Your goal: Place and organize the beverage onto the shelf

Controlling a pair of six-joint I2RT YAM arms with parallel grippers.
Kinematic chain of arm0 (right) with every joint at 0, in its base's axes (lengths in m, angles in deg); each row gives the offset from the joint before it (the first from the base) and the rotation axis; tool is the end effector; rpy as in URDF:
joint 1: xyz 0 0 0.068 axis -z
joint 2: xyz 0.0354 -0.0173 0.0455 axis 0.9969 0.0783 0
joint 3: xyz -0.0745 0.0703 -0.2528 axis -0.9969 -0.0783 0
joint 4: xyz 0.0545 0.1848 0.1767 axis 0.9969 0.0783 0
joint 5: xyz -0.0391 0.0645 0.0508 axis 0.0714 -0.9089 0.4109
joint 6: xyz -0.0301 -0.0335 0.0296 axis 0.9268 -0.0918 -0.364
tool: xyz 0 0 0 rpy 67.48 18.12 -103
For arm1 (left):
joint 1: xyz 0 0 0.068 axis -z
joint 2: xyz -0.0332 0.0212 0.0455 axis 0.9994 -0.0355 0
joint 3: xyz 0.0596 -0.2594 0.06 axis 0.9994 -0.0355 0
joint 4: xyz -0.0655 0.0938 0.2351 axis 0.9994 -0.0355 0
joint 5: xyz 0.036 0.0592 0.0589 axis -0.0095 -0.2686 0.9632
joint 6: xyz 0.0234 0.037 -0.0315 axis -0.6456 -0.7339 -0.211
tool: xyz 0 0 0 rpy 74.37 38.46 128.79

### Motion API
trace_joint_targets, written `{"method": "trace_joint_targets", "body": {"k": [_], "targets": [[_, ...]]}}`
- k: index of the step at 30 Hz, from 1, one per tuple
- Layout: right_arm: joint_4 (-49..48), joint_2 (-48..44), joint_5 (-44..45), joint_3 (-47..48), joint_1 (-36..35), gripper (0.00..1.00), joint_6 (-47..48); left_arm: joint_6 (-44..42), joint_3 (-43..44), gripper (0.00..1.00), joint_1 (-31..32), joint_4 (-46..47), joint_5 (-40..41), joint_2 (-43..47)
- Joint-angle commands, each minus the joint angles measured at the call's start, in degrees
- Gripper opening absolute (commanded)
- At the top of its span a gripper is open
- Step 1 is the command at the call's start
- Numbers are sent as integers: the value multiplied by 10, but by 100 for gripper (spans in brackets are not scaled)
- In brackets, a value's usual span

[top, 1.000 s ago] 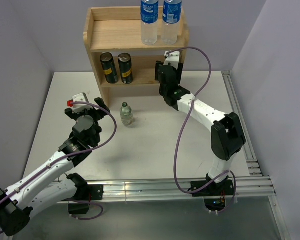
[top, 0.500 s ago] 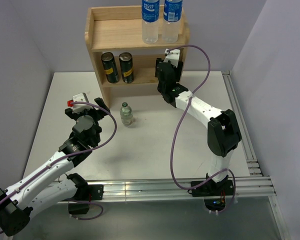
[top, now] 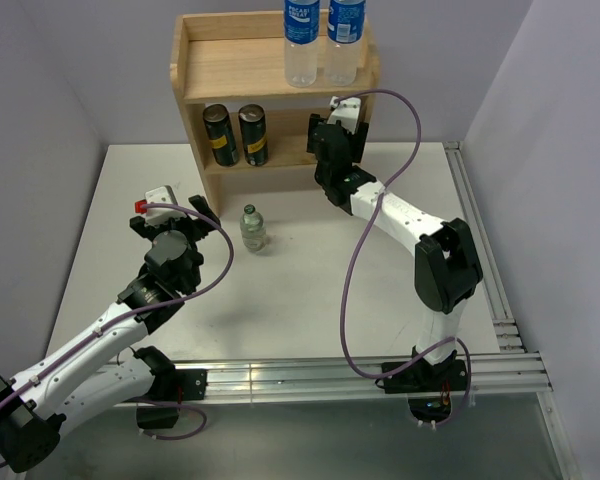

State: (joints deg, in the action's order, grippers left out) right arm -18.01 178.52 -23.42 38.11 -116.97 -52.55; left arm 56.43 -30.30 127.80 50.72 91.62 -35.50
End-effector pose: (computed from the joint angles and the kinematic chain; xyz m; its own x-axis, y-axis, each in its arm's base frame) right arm 0.3877 0.2088 0.3326 -0.0966 0.0433 -0.9944 0.2080 0.9779 0.0224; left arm 0.1664 -0.1015 0.3255 0.0701 -0.2694 -0.9605 -0.2233 0.9342 -0.2783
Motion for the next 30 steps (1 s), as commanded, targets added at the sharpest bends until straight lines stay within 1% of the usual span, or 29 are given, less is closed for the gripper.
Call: {"method": "trace_joint_targets", "body": {"k": [1,2,4,26,30], "targets": [[-64,-18,22,29,11,89,-4,-9,-1,99,2,19,-5,0],[-63,-18,22,29,12,97,-4,-8,-1,99,2,20,-5,1],[-63,-19,22,28,11,100,-5,-9,-1,99,2,20,-5,1],[-66,-34,29,4,11,100,-12,-12,-2,99,2,25,-4,-3],[-65,-48,32,-10,11,100,-16,-14,-5,99,2,28,-6,-9]]}}
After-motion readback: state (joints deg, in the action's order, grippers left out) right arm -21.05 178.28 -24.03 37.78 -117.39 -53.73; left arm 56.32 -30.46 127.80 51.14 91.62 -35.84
